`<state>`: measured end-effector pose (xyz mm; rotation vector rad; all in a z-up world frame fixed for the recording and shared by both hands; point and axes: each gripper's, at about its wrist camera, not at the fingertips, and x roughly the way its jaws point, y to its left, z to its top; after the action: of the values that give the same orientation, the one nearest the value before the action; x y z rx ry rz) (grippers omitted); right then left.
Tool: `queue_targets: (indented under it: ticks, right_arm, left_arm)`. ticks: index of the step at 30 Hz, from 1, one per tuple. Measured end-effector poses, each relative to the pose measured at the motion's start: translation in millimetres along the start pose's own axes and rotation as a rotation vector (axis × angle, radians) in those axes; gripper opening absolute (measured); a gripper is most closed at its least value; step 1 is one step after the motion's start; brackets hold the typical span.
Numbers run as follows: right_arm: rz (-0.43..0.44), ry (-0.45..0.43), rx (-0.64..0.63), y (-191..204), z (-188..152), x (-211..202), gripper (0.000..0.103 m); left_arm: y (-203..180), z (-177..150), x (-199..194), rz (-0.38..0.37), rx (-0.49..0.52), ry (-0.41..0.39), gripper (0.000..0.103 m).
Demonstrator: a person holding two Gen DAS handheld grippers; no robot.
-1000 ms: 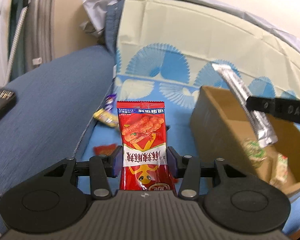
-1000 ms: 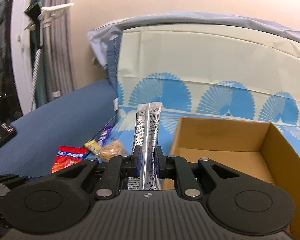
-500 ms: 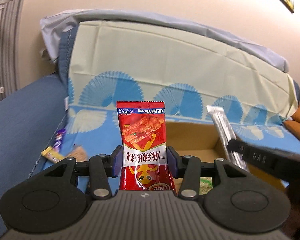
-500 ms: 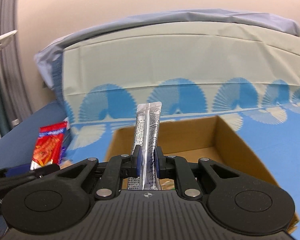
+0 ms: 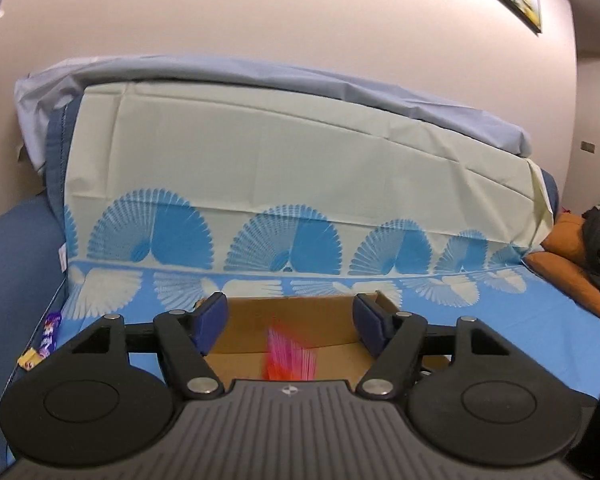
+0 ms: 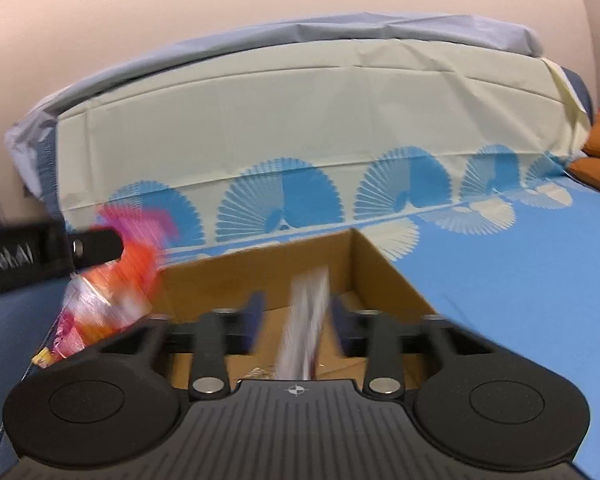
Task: Organize snacks
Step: 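Carry the silver packets and red packet over the box and release both, then move both open tools back toward the remaining snacks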
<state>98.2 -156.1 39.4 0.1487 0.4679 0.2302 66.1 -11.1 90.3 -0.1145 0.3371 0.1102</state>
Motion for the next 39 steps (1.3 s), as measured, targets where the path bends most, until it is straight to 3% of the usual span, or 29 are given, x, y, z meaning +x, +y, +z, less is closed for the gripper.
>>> queue_targets:
  ticks: [5,10,16,23,26,28,32,37,39]
  right_arm:
    - [-0.015,0.007,0.010,-3,-2,2,0.054]
    - [-0.010,0.006,-0.006,1,-4,2,0.055]
    - [-0.008,0.002,-0.044,11,-7,3,0.055]
    - [-0.003,-0.005,-0.100,31,-16,3,0.055]
    - [0.011,-0.023,-0.123,42,-19,1,0.054]
    - [0.028,-0.038,-0.143,52,-23,-1,0.054]
    - [0.074,-0.056,-0.177,72,-29,-4,0.043]
    - [0.137,-0.068,-0.227,102,-37,-8,0.037]
    - [0.162,-0.073,-0.252,116,-41,-9,0.036]
  left_arm:
    - [3,-17,-9,-0.002,0.021,-0.017,0.073]
    - [16,-39,-27,-0.003,0.038,-0.029,0.064]
    - [42,-56,-52,-0.051,0.067,-0.021,0.061]
    - [98,-73,-67,-0.029,0.145,0.015,0.020]
    - [131,-83,-70,-0.015,0.150,0.038,0.015]
    - [150,-89,-70,0.004,0.132,0.050,0.015]
    - [181,-108,-67,0.055,0.072,0.088,0.015]
    - [216,-146,-52,0.113,-0.131,0.222,0.015]
    - [223,-142,-53,0.126,-0.175,0.183,0.015]
